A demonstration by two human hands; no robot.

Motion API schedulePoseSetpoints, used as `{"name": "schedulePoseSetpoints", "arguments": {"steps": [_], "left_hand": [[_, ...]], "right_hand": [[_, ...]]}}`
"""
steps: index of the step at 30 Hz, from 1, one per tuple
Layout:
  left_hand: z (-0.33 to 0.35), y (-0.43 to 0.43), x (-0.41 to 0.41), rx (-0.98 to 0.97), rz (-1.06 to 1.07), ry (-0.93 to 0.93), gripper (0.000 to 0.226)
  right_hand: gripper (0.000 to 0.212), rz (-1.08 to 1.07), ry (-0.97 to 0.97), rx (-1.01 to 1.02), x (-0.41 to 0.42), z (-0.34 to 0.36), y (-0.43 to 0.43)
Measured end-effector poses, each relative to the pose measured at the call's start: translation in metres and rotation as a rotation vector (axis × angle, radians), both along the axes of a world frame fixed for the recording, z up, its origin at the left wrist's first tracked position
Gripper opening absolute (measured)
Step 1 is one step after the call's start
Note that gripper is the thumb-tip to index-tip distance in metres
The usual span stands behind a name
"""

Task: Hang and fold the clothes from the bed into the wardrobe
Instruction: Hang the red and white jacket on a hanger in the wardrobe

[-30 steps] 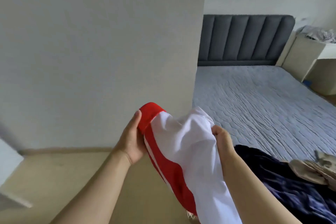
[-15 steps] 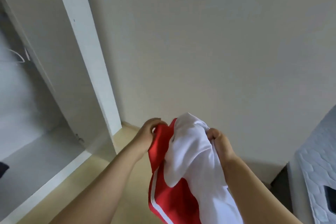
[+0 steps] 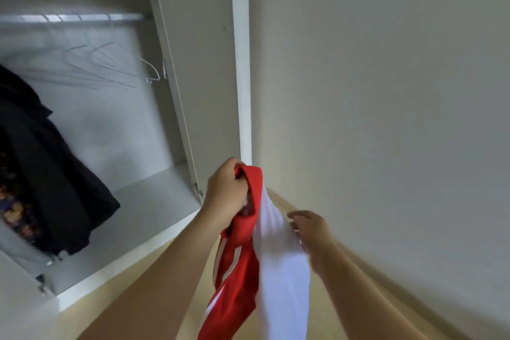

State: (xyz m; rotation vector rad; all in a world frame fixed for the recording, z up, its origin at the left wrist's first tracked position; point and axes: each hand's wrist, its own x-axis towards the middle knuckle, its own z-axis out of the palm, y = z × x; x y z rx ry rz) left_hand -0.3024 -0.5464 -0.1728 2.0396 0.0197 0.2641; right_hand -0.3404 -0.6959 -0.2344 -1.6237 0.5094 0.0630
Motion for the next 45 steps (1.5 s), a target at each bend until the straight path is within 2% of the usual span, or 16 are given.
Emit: {"name": "schedulePoseSetpoints", "arguments": {"steps": [3,7,11,13,15,17,19,23,26,31,33,35,37,40,42,45], "left_hand": [[0.006,0.016,0.012,0.033,0.087,0.013,0.018],[-0.001,0.041,0.035,0.060,0.220,0.102,0.017],[-0.001,0.068,0.064,-0.066,0.280,0.186,0.020],[0.001,0.084,0.080,-0.078,0.293,0.193,0.023],[0.004,0.100,0.094,-0.063,0.310,0.161,0.025],[0.006,0.121,0.108,0.049,0.346,0.116,0.021],[0.005,0.141,0.120,0.248,0.390,0.100,0.013],[-0.009,0.183,0.139,0.623,0.527,0.106,0.009],[-0.017,0.215,0.143,0.691,0.644,0.175,0.017],[-0.030,0.274,0.140,0.556,0.800,0.331,0.015],[-0.030,0.290,0.145,0.413,0.864,0.342,0.013],[-0.030,0.312,0.157,0.125,0.899,0.377,0.009],[-0.024,0.326,0.168,-0.243,0.900,0.439,0.006],[-0.020,0.367,0.190,-0.550,0.899,0.433,0.029],[-0.018,0.390,0.203,-0.593,0.921,0.387,0.031],[-0.016,0.430,0.220,-0.530,0.916,0.301,0.034]], "right_hand": [[0.019,0.079,-0.135,0.073,0.014,0.014,0.032],[0.016,0.339,-0.264,0.185,0.043,0.040,0.079],[0.019,0.500,-0.251,-0.033,0.084,0.040,0.112],[0.016,0.553,-0.238,-0.201,0.110,0.034,0.128],[0.019,0.549,-0.224,-0.262,0.133,0.027,0.141],[0.023,0.507,-0.228,-0.265,0.160,0.026,0.153],[0.024,0.467,-0.286,-0.262,0.189,0.030,0.162],[0.032,0.519,-0.365,-0.166,0.229,0.041,0.192],[0.031,0.499,-0.357,-0.115,0.246,0.042,0.213],[0.036,0.555,-0.378,-0.020,0.273,0.044,0.251],[0.038,0.576,-0.387,-0.017,0.279,0.045,0.266],[0.037,0.583,-0.402,-0.016,0.291,0.042,0.291],[0.036,0.565,-0.405,-0.014,0.301,0.043,0.307],[0.033,0.549,-0.417,-0.013,0.321,0.043,0.351],[0.031,0.523,-0.417,-0.003,0.332,0.047,0.378],[0.028,0.481,-0.411,0.021,0.350,0.051,0.424]]}}
